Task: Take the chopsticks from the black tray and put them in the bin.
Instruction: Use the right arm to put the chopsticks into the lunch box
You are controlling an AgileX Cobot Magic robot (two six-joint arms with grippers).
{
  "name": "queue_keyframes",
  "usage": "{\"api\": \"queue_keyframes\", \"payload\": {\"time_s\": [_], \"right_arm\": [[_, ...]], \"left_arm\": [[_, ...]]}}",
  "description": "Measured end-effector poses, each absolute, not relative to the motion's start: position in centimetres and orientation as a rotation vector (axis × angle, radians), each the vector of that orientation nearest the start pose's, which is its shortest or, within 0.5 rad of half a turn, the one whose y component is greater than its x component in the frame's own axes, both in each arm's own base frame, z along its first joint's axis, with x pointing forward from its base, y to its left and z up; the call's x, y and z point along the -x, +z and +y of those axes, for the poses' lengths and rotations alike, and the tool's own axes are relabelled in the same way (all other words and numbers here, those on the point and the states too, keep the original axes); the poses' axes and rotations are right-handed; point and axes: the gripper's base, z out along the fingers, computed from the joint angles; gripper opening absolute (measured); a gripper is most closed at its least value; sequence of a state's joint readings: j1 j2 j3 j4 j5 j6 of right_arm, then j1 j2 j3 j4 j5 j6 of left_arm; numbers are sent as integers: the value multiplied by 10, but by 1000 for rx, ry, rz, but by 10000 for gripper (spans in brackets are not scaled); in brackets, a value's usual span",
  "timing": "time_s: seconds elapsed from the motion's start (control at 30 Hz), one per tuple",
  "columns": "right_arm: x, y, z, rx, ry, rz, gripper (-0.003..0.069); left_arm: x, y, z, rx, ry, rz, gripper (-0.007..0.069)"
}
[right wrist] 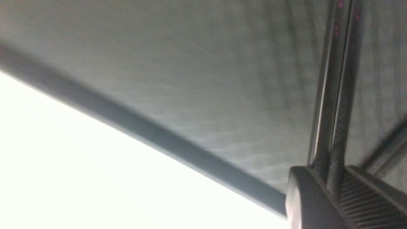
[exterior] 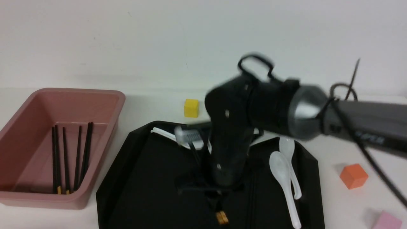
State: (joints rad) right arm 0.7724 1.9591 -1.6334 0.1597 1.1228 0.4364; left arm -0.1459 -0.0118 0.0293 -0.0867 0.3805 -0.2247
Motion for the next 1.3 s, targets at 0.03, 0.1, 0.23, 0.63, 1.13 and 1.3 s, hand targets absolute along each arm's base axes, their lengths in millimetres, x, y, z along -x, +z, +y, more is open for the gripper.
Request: {"api": "queue_keyframes", "payload": {"time_s": [0.03,0.1,0.23,0.63,1.13,1.3], "right_arm": [[-286,256,300,442,432,2968,137],[-291,284,312,495,602,2851,137],[-298,329,339,604,894,2589,137],[-323,287,446,863,1023,2062,137],[-325,223,476,928,933,1995,285],[-316,260,455,1090,872,2036,259]], "left_arm": [[-51,170,-11,129,-339,1890,167],[-51,170,-11,129,-339,1891,170],[-51,170,-11,129,-339,1891,177],[-51,170,-11,129,-339,1891,185],[-51,170,-11,129,-339,1891,195],[-51,170,-11,129,-339,1891,200]]}}
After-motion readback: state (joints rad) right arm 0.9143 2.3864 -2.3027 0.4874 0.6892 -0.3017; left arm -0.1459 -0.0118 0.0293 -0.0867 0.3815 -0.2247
